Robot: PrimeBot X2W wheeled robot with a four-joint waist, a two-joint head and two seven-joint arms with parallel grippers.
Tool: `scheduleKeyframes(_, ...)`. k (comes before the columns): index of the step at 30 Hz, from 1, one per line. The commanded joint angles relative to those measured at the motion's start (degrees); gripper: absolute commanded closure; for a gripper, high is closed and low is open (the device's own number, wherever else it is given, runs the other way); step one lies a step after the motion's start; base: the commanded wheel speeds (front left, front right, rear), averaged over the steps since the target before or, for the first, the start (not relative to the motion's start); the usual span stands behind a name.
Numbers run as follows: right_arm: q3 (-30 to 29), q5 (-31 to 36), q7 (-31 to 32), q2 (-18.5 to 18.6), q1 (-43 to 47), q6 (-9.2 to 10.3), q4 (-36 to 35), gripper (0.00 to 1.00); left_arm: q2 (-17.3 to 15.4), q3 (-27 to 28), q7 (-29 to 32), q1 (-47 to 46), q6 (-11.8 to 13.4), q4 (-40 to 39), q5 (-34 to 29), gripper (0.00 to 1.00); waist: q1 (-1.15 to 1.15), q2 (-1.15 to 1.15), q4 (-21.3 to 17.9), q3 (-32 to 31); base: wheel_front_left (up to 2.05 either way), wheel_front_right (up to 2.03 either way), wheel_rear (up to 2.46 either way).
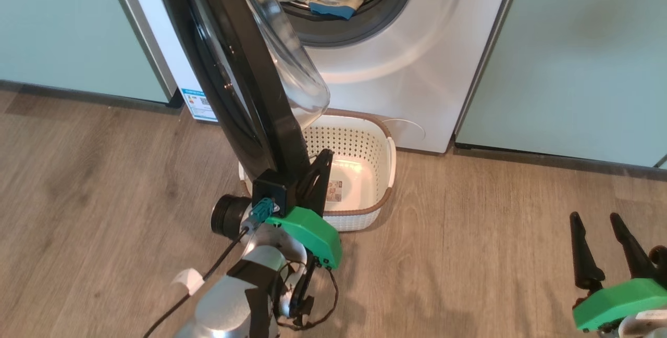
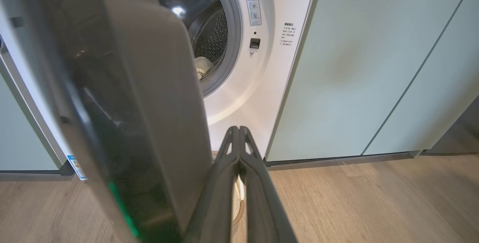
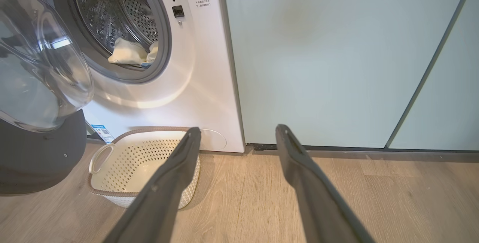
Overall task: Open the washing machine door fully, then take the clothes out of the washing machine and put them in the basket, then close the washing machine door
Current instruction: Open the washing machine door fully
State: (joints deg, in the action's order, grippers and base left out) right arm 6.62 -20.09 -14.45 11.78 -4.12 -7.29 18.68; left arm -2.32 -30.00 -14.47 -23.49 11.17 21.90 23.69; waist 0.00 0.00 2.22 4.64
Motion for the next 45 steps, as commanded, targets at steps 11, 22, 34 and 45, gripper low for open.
scheduleKeyframes(11,0.79,-0.08,-0.55,0.82,-1.29,-0.2,-1.39,0.0,-0.57,2.8,-0.52,-0.79,-0.66,-1.98,-0.9,1.0,0.0,0.0,3.2,-0.73,0.0,0.0,0.0)
scheduleKeyframes(22,0.92,-0.16,-0.55,0.82,-1.06,-0.2,-1.13,0.0,-0.56,2.72,-0.52,0.33,-0.81,-2.16,-1.25,1.0,0.0,0.0,7.93,-1.83,0.0,0.0,0.0)
scheduleKeyframes(34,0.85,-0.14,-0.55,0.38,-0.76,-0.2,-1.11,0.0,-0.78,4.62,-0.52,1.25,-0.81,-1.82,-2.28,1.0,0.0,0.0,12.5,-2.29,0.0,0.0,0.0)
scheduleKeyframes(45,0.79,-0.06,-0.55,0.33,-0.37,-0.2,-1.29,0.0,-2.21,7.55,-0.52,1.48,-0.68,-0.98,-3.04,1.0,0.0,0.0,17.08,-2.31,0.0,0.0,0.0)
